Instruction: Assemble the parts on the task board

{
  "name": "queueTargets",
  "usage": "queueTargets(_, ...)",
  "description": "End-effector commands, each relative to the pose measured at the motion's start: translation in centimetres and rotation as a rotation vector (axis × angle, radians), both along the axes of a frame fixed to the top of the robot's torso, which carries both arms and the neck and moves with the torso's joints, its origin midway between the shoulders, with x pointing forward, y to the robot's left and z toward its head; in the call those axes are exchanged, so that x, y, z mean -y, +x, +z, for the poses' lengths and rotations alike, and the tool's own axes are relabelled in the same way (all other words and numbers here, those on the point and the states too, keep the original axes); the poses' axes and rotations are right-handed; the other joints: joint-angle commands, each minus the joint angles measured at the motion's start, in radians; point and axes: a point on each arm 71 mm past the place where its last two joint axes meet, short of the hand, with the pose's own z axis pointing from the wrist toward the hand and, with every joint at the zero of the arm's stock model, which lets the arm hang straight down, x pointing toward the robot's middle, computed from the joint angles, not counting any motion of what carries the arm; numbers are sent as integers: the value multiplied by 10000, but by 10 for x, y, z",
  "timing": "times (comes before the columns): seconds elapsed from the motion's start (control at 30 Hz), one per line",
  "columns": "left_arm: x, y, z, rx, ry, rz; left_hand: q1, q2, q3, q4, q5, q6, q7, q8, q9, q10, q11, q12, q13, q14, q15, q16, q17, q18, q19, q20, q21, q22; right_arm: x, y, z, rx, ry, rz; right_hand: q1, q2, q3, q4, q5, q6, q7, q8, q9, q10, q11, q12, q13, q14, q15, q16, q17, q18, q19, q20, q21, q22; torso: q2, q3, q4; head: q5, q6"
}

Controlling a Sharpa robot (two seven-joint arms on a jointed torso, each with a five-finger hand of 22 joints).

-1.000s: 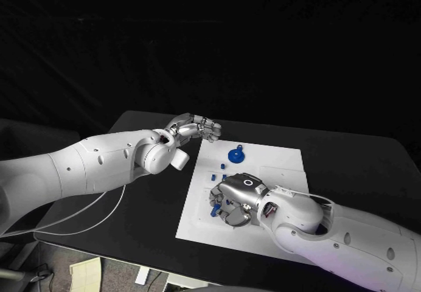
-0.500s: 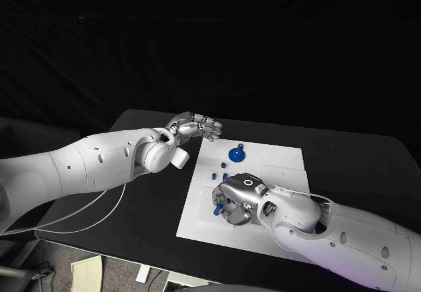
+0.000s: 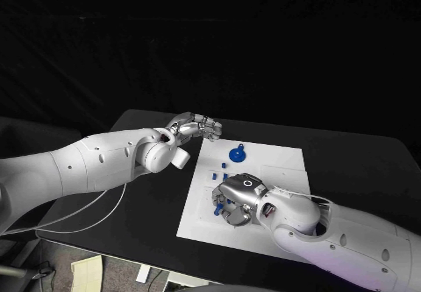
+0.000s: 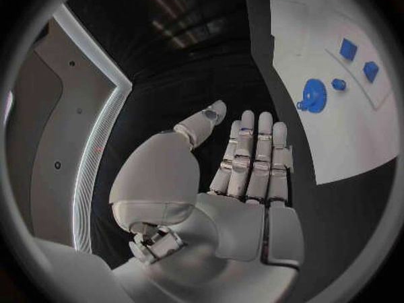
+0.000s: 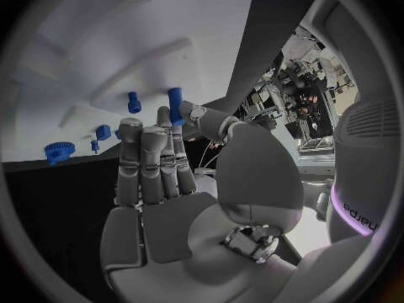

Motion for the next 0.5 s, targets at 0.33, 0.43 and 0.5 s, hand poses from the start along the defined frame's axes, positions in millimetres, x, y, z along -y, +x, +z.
queueTargets(0.33,3,-1,1,29,-155,-155,-29,100,-69,-19,59,-61,3,35,-13,-78,19,21,-22,93,-9,-48,25,165,20,20,-72,13,-9,-13,-14,-418,-742,583,-48,103,-11,-107,28,79,-3,66,31,95,11,40,28,-7,-41,50,15,531,28,-58,62,170,-3,-8,2,6,-62)
queueTargets(0.43,3,-1,1,27,-153,-150,-28,99,-69,-19,59,-61,3,36,-13,-78,19,22,-23,94,-9,-50,27,165,20,21,-73,14,-9,-14,-17,-470,-848,590,-59,115,-18,-124,31,77,-2,64,33,93,12,40,30,-10,-40,48,17,531,21,-54,62,171,-3,-6,4,6,-67)
queueTargets(0.5,2,-1,1,21,-151,-152,-28,99,-69,-20,59,-61,3,36,-13,-78,19,22,-23,94,-9,-52,28,165,20,21,-73,14,-9,-14,-18,-475,-867,571,-67,122,-22,-135,34,76,-2,62,34,90,13,38,31,-12,-39,47,18,531,16,-52,62,171,-4,-5,9,3,-78)
